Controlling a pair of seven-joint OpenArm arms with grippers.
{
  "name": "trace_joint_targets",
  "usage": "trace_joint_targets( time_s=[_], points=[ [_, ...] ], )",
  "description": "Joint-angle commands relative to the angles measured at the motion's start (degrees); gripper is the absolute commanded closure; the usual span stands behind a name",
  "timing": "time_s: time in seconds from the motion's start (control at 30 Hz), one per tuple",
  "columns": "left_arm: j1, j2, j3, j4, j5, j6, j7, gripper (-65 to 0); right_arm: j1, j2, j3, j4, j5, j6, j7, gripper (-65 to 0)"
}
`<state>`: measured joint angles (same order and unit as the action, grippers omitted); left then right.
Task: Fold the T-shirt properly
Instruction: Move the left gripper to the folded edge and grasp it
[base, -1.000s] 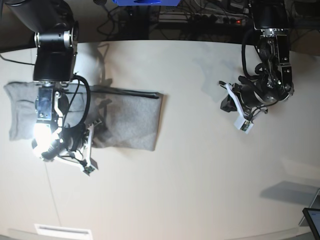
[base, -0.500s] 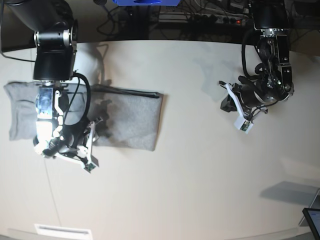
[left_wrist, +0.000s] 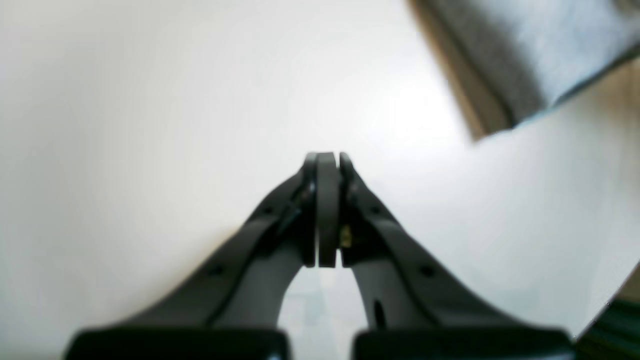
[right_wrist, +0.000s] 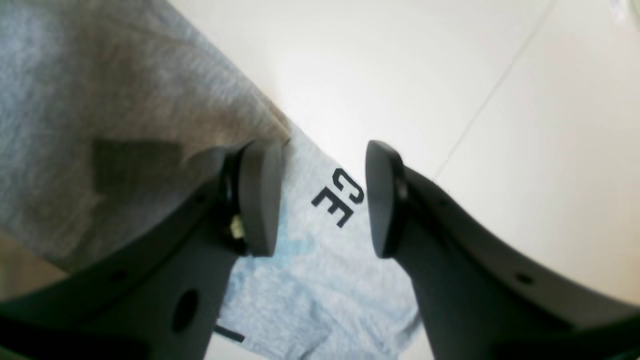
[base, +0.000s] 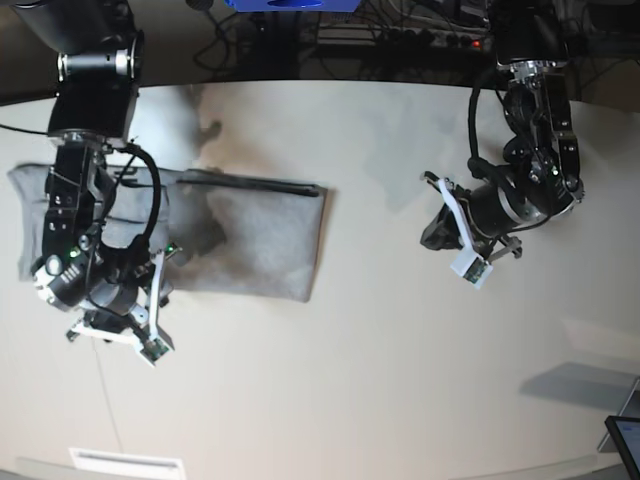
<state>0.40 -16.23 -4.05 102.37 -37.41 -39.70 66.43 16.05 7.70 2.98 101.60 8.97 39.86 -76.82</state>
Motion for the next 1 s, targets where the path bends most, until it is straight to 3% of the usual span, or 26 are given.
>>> trace_joint_targets(
  time_s=[0.0, 0.03, 0.23, 0.4, 0.63, 0.97],
  points=[
    [-1.7, 0.2, 0.1, 0.9, -0.8, -0.3, -1.1, 0.0, -0.6, 0.3, 0.0, 2.1, 0.4, 0.1, 0.4, -26.8],
    [-2.5, 0.9, 0.2, 0.9, -0.8, -0.3, -1.1, -0.8, -2.4, 0.3, 0.0, 3.1, 0.4, 0.1, 0.5, -26.7],
    [-6.3, 5.0, 1.9, 0.9, -0.9, -0.3, -1.3, -23.2, -8.6, 0.0, -3.6, 4.1, 0.4, 0.1, 0.9, -26.4],
    [-9.3, 6.3, 10.7, 0.8, -0.9, -0.3, -1.5, -24.0, -10.6, -1.5, -4.5, 4.1, 0.4, 0.1, 2.0, -26.4],
    [-11.4, 9.4, 14.0, -7.0, -0.8, -0.3, -1.9, -24.4, -12.3, -2.8, -4.4, 3.8, 0.4, 0.1, 2.0, -26.4],
    [-12.4, 9.2, 24.8, -19.3, -0.7, -0.3, -10.9, -24.4, -14.1, -2.9, -4.1, -0.5, 0.4, 0.1, 2.0, -26.4]
  ],
)
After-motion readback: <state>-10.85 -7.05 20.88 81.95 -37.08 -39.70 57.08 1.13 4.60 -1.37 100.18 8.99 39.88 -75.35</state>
